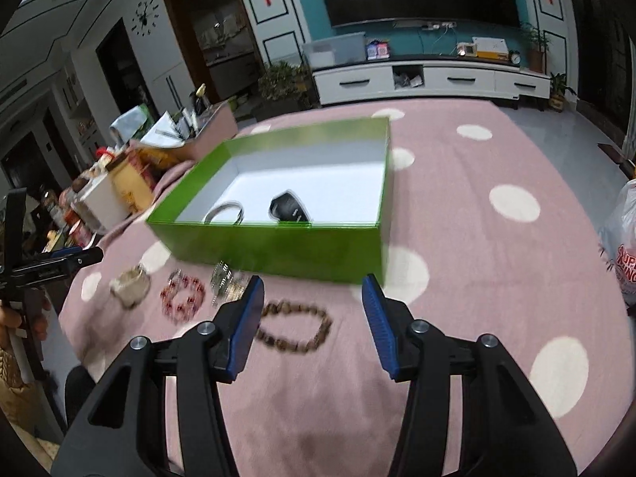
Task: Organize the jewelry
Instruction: 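Lift both open tools out of the box back toward the jewelry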
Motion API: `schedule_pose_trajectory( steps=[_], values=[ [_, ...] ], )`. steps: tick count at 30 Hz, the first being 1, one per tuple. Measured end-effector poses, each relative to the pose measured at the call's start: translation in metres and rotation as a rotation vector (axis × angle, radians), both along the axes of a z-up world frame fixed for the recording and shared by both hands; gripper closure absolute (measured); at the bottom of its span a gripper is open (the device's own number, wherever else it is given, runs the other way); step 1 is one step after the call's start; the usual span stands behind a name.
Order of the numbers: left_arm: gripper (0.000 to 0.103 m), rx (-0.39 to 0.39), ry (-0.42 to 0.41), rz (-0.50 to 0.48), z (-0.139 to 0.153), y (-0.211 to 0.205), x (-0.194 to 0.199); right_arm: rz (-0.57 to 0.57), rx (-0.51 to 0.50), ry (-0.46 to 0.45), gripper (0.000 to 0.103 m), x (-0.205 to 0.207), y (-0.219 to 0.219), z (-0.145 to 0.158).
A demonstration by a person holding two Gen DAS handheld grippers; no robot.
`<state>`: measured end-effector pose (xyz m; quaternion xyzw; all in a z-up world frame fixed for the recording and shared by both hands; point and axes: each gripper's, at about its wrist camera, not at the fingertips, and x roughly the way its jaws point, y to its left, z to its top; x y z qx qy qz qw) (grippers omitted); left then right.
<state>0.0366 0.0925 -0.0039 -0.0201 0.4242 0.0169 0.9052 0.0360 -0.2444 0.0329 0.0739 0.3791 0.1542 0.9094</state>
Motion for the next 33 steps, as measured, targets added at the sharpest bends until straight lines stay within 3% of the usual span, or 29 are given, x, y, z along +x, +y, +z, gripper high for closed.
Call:
schedule_pose_trajectory(
  steps=[8, 19, 33],
  values=[
    [0.009, -0.006, 0.035, -0.087, -0.013, -0.012, -0.035, 0.086, -0.028, 0.058, 0.051, -0.018, 0.025, -0.018],
    [0.009, -0.041, 0.044, -0.195, -0.018, -0.048, -0.045, 0.139, -0.068, 0.058, 0.051, -0.028, 0.048, -0.025],
    [0.009, -0.051, 0.050, -0.209, -0.021, -0.054, -0.035, 0.186, -0.108, 0.047, 0.051, -0.018, 0.060, -0.030]
  ],
)
